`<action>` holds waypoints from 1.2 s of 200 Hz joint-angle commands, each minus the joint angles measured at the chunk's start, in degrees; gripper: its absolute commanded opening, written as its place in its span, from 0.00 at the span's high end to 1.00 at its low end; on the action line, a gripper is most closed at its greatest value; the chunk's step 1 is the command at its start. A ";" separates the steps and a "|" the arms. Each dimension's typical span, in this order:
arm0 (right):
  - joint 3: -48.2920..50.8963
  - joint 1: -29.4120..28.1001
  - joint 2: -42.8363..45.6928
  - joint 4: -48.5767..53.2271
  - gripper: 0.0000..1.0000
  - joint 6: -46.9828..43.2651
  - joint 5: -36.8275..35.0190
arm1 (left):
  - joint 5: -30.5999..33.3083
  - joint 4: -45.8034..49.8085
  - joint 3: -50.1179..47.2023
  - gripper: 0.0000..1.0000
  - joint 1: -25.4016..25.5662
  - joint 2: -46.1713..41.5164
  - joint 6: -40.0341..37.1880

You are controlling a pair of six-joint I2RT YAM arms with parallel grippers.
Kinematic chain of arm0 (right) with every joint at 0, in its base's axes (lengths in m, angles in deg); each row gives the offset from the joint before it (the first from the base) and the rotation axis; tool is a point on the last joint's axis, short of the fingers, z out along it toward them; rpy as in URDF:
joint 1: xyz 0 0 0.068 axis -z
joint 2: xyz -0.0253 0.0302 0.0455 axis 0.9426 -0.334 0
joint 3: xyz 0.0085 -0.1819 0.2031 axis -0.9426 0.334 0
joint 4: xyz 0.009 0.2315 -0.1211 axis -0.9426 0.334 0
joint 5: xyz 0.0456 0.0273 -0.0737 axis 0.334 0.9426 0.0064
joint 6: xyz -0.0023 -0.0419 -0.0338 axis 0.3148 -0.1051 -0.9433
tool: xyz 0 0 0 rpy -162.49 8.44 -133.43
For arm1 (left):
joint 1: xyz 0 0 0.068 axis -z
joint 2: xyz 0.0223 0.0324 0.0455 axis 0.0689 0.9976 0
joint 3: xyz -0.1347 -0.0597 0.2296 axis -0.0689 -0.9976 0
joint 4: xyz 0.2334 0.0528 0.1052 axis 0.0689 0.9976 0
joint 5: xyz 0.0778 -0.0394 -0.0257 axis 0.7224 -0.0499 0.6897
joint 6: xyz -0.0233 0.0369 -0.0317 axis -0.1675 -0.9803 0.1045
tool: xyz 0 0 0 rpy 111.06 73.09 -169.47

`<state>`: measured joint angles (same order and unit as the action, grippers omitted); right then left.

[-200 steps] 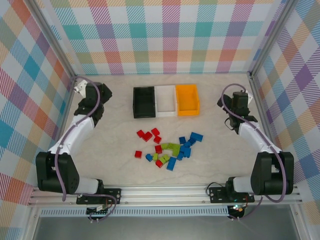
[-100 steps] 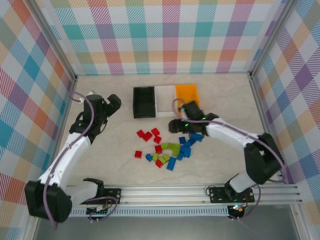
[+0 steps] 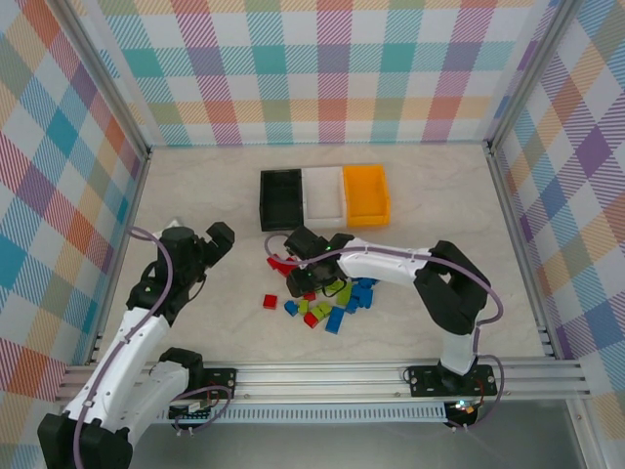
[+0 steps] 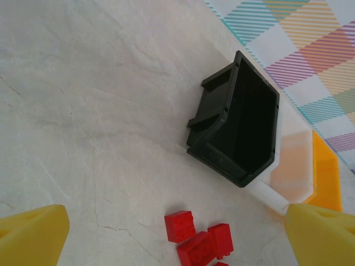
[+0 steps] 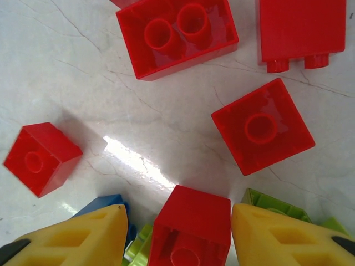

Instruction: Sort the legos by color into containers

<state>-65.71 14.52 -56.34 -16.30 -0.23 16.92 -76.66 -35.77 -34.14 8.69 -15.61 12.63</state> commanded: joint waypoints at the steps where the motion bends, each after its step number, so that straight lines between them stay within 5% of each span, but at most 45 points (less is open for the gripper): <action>1: -2.07 -1.18 -1.21 5.76 0.48 -0.72 -5.86 | -0.08 1.64 -0.87 0.00 0.54 -1.09 0.96; 75: -5.06 -3.50 -5.52 9.50 0.48 -1.50 -9.47 | 0.43 1.44 -0.91 0.00 0.63 -1.05 0.68; 116: -5.29 -3.50 -6.82 9.99 0.58 -1.37 -10.79 | 0.46 1.61 -0.41 0.00 0.63 -1.03 0.29; 169: -5.01 -3.51 -4.04 7.61 0.70 -1.54 -11.44 | 0.34 1.94 -0.17 0.00 0.72 -0.79 0.17; 240: -9.27 -1.28 1.51 6.59 0.71 -3.32 -11.40 | -1.25 0.59 0.59 0.00 0.98 -1.01 0.99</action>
<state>-71.46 11.77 -58.92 -9.77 -2.13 5.90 -76.66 -34.88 -34.42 8.74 -15.89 12.66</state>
